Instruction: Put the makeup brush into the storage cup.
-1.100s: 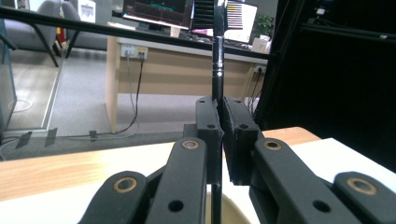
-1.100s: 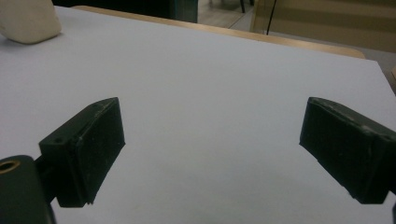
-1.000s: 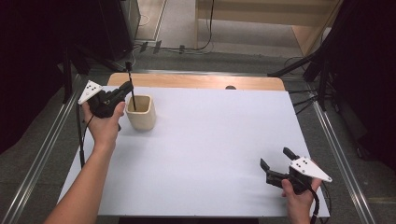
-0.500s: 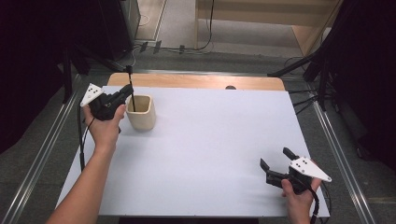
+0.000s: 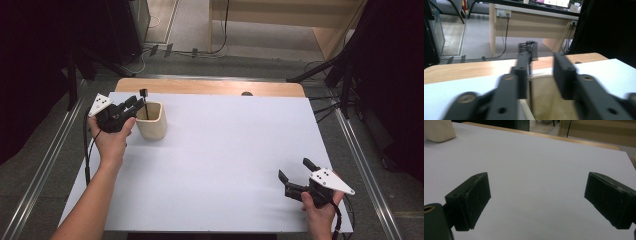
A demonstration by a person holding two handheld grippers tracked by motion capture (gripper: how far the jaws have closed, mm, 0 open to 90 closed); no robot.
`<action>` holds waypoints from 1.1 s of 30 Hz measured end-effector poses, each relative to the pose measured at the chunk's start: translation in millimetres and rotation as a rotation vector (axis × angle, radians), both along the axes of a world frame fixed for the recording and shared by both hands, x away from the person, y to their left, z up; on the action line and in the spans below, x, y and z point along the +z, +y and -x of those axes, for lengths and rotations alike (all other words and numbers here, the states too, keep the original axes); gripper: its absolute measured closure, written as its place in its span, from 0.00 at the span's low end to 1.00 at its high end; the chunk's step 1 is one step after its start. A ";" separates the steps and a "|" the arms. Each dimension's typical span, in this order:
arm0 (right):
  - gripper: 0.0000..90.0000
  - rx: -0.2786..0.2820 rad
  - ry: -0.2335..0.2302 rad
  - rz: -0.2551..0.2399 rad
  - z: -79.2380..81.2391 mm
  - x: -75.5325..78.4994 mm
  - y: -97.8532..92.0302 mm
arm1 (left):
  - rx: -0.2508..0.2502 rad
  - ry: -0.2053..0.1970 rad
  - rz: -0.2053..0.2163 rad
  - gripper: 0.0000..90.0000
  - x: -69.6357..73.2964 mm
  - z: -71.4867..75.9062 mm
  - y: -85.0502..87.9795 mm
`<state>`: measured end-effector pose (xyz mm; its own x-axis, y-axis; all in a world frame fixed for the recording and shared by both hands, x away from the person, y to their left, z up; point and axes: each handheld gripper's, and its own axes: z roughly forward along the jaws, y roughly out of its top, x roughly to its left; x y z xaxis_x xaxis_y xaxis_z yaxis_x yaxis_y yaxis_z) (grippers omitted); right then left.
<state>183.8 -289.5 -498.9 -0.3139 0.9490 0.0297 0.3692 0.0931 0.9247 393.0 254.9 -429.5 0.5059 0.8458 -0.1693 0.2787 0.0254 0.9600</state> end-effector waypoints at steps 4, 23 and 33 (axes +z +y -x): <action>0.08 -0.001 0.000 0.000 0.1 0.0 -0.1 | -0.021 0.011 -0.019 0.34 5.5 6.1 0.6; 0.08 0.000 -0.001 -0.001 -0.3 -0.2 1.0 | -0.104 0.002 -0.060 0.00 11.4 37.0 12.0; 0.08 0.004 0.000 0.000 -0.5 -0.4 1.9 | -0.101 0.000 -0.052 0.00 4.7 54.3 18.0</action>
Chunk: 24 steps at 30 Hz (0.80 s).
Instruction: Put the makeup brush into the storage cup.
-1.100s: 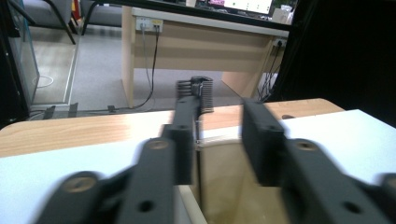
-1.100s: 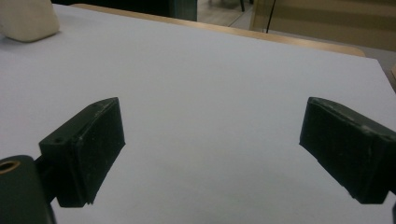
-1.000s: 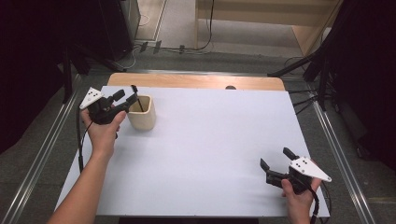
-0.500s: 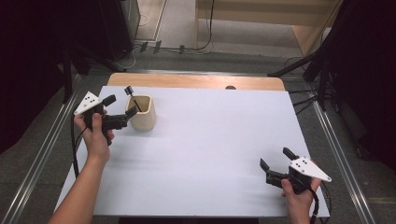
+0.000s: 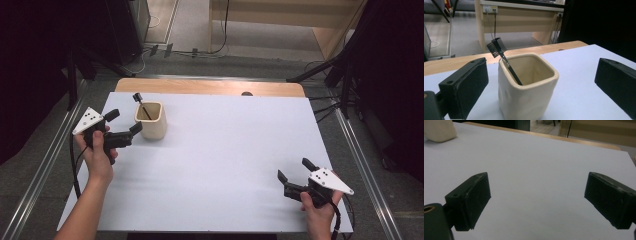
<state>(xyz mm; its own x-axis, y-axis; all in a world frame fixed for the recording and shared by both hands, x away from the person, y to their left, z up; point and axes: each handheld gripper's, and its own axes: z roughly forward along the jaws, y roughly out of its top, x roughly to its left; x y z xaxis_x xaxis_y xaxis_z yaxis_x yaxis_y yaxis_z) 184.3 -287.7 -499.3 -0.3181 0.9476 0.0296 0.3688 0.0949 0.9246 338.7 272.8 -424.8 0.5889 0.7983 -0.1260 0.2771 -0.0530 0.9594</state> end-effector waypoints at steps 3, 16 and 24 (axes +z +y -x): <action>0.08 -0.002 0.000 -0.002 0.1 0.0 -0.3 | 0.001 -0.002 0.001 0.00 -3.3 5.9 0.7; 0.08 -0.004 -0.001 -0.010 0.5 0.5 -1.4 | -0.004 -0.015 -0.019 0.00 -10.7 27.3 4.6; 0.08 -0.006 -0.002 -0.011 0.6 0.5 -1.9 | -0.016 -0.013 -0.030 0.00 -15.8 39.4 5.3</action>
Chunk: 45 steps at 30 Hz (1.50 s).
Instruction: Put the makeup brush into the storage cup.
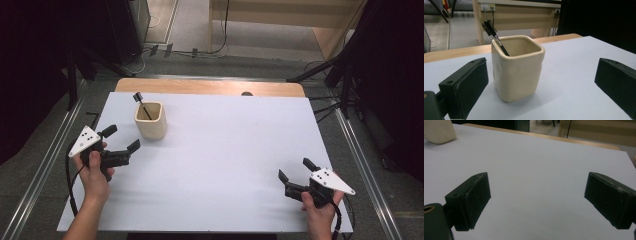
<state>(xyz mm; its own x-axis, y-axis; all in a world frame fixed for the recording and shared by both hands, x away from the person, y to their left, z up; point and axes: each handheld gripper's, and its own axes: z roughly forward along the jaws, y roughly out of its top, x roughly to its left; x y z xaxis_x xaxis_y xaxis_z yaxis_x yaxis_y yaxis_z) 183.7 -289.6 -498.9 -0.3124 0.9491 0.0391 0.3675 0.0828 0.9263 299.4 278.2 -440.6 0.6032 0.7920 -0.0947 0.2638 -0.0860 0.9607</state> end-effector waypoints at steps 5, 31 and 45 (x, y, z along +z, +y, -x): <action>0.08 0.002 0.000 0.000 0.1 0.0 0.5 | 0.000 -0.003 0.004 0.00 -1.3 6.6 3.4; 0.08 0.007 0.003 0.005 -0.2 -0.8 2.3 | 0.020 0.002 -0.012 0.00 -18.7 38.8 22.9; 0.07 0.003 0.001 -0.003 0.2 -1.8 2.5 | 0.035 -0.015 -0.009 0.00 -31.4 66.3 39.5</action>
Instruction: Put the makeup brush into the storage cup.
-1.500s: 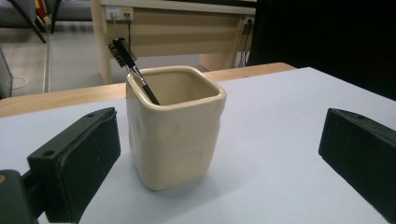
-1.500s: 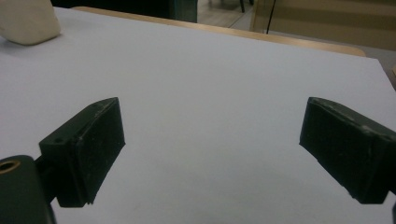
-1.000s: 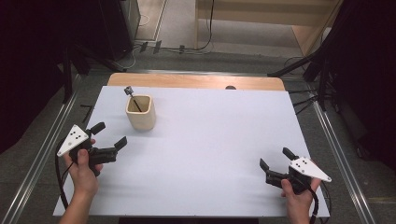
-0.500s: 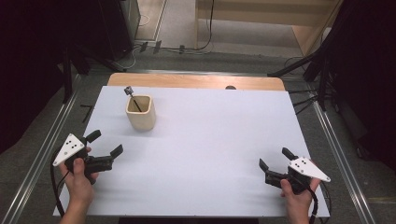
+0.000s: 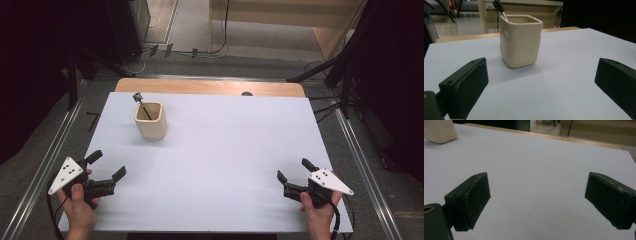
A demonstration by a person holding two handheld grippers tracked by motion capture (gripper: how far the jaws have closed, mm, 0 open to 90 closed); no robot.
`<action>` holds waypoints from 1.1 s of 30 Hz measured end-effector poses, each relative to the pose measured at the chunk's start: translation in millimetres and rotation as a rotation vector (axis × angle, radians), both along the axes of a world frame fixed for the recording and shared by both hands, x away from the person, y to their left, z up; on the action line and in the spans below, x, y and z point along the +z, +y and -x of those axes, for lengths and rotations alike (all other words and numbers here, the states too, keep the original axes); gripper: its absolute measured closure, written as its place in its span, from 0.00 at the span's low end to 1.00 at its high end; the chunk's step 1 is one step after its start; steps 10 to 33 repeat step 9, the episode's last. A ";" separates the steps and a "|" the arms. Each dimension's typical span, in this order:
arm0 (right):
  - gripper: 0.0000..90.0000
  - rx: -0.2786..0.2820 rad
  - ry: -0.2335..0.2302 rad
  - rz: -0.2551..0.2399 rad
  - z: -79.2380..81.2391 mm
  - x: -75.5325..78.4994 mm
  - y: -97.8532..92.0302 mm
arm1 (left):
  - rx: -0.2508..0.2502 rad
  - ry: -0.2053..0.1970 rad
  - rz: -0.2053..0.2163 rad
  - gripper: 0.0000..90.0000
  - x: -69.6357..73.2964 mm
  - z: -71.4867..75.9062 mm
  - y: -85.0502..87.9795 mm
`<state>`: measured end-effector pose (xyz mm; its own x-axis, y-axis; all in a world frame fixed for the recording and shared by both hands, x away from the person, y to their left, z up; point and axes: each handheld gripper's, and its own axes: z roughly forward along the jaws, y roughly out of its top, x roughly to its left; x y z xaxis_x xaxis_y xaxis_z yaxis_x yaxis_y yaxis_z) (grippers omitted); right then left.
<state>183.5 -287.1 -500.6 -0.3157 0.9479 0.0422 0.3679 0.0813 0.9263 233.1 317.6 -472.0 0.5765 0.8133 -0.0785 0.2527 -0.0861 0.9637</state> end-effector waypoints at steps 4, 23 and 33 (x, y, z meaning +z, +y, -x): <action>0.07 -0.001 -0.002 0.001 0.8 0.1 0.2 | 0.006 -0.002 0.012 0.00 -0.8 6.7 7.0; 0.07 0.000 -0.002 -0.002 1.4 -0.1 2.5 | 0.015 -0.005 -0.005 0.00 -2.7 6.7 8.6; 0.07 0.000 -0.002 -0.002 1.4 -0.1 2.5 | 0.015 -0.005 -0.005 0.00 -2.7 6.7 8.6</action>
